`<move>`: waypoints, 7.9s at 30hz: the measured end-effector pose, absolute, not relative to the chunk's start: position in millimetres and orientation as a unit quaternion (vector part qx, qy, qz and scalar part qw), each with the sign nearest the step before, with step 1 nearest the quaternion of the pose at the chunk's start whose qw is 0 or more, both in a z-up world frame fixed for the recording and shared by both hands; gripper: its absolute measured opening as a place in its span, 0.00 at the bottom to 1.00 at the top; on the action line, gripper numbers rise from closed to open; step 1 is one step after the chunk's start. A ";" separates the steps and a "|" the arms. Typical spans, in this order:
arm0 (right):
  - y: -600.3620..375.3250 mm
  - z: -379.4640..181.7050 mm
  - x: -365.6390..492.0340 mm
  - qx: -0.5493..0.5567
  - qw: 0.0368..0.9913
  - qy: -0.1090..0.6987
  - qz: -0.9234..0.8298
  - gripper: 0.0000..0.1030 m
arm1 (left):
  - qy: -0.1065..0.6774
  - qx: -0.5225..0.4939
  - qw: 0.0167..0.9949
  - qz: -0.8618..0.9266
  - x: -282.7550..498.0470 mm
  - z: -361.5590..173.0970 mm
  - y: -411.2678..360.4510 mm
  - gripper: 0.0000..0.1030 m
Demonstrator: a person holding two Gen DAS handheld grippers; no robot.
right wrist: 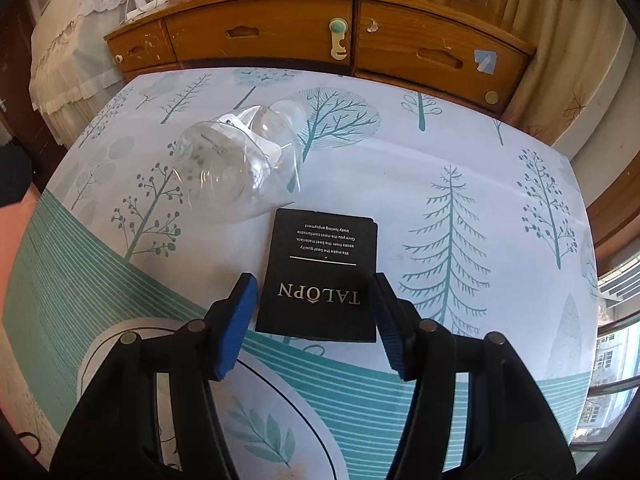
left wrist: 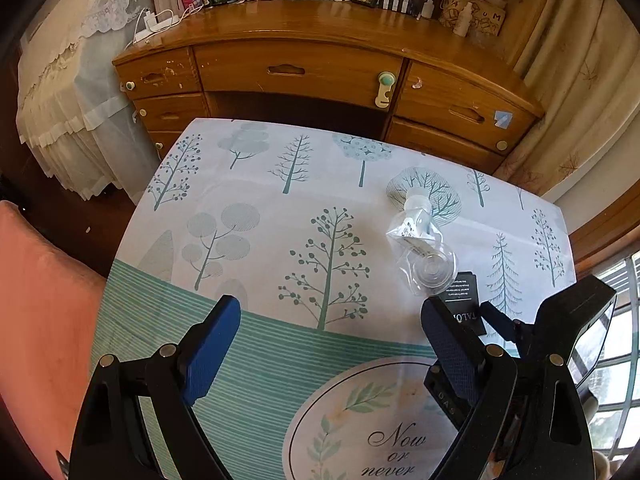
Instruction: Collect trash
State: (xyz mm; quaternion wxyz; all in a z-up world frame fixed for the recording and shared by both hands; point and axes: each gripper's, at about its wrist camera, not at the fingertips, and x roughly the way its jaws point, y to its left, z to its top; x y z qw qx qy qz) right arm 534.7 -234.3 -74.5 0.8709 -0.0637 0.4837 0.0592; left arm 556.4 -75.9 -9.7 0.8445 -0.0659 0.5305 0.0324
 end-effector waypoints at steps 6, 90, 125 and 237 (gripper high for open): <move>-237.1 -76.0 534.4 -0.079 0.869 0.484 0.056 0.57 | 0.533 -0.070 0.843 0.010 574.7 -12.3 -90.3 0.90; -140.5 11.3 26.2 0.110 0.862 0.494 0.021 0.55 | 0.583 -0.094 0.800 -0.107 82.8 -0.1 76.0 0.31; -141.9 -373.5 -27.3 0.111 0.737 0.666 0.022 0.69 | 0.687 -0.070 0.721 -0.062 -9.5 -380.6 19.2 0.81; -142.3 146.9 -61.8 0.084 0.902 0.423 0.027 0.69 | 0.448 -0.009 0.894 0.011 -36.2 112.3 1.4 0.81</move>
